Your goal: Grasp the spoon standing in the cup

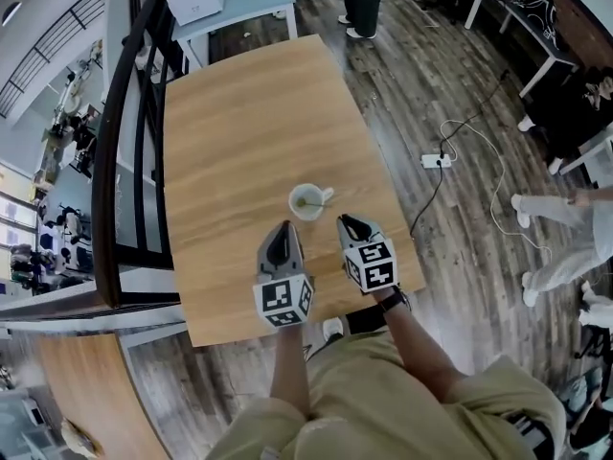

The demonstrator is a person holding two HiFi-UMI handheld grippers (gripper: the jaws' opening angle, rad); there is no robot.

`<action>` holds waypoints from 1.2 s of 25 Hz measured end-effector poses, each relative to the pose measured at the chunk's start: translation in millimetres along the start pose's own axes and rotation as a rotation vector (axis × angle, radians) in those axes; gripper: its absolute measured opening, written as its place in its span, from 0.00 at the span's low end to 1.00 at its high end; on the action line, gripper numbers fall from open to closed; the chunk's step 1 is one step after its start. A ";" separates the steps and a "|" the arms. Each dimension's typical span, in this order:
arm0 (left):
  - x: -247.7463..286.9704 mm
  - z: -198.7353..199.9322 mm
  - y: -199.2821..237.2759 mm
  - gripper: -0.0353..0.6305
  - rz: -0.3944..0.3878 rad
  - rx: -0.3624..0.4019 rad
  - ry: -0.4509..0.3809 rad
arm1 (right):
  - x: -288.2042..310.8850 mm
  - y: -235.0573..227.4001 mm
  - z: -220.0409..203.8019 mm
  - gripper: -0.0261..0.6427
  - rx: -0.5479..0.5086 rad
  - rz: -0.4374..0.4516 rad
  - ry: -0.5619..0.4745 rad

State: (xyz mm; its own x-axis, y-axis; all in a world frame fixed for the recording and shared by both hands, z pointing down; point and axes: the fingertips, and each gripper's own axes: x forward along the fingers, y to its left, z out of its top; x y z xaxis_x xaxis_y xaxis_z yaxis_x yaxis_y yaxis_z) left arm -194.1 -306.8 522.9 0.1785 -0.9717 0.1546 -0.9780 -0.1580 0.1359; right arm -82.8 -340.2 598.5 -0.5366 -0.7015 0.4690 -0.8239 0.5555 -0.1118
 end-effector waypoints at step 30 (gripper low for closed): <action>74.2 -63.2 51.2 0.06 0.079 -0.106 0.149 | 121.2 -12.8 -63.4 0.20 0.119 0.078 0.126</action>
State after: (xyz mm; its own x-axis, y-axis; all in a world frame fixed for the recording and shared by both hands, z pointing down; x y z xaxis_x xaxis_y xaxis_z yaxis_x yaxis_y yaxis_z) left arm -224.1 -375.9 603.2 0.1229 -0.9423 0.3113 -0.9742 -0.0548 0.2188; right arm -125.8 -404.1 712.4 -0.5789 -0.5926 0.5601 -0.8004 0.5440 -0.2518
